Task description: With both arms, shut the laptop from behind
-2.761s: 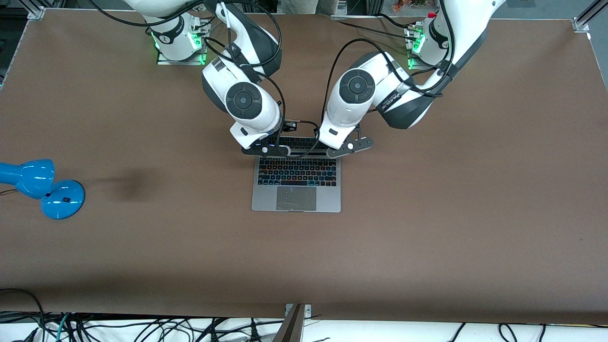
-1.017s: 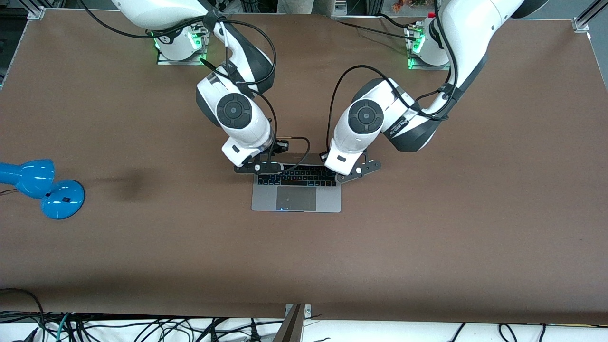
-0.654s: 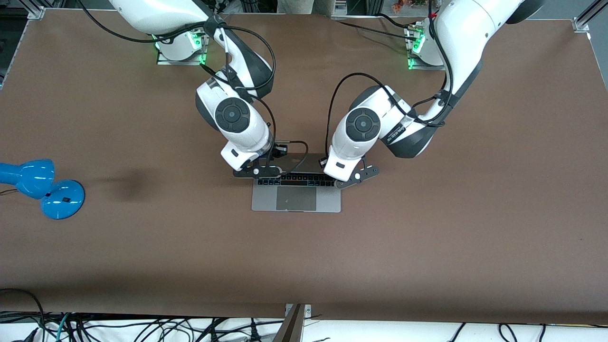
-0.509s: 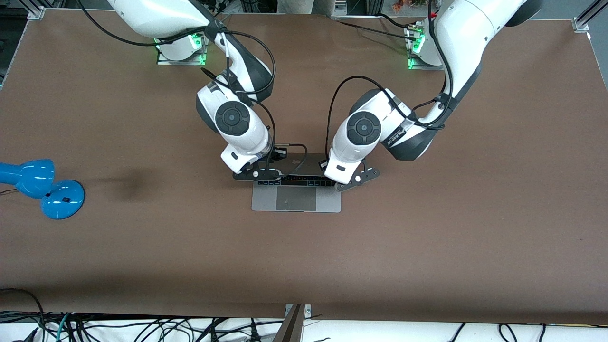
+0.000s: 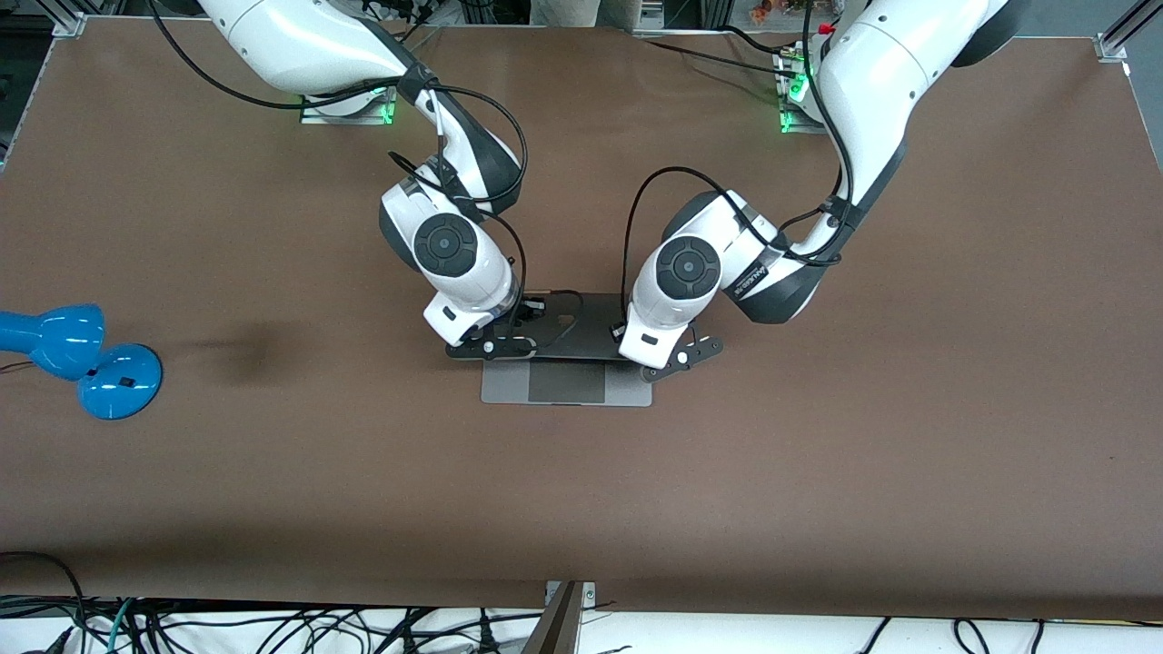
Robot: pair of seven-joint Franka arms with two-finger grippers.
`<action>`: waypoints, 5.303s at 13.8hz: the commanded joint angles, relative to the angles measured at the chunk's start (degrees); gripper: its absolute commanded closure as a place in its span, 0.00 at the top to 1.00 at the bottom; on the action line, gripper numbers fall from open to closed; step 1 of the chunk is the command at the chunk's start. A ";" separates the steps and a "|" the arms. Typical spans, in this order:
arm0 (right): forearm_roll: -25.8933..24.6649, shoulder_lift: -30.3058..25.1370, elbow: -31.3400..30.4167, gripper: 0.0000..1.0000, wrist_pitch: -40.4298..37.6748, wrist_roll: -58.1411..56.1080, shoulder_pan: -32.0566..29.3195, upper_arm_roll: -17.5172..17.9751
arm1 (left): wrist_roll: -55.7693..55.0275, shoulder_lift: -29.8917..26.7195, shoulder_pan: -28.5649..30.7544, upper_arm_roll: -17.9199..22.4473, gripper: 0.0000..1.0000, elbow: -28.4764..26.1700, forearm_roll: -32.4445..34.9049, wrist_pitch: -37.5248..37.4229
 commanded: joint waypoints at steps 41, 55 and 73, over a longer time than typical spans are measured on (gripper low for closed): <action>0.39 9.11 7.94 0.00 -1.16 -3.49 2.90 -5.79 | 3.78 2.04 -5.34 8.34 1.00 9.62 0.96 -7.95; 7.35 -7.93 20.18 0.78 -35.11 -3.14 -2.27 -6.05 | 11.95 -23.11 33.20 -28.28 1.00 -11.90 0.43 -16.30; 4.97 -22.45 19.74 1.00 -39.52 -29.40 -19.95 -11.57 | 26.99 -24.35 57.93 -42.01 1.00 -9.13 1.31 -27.28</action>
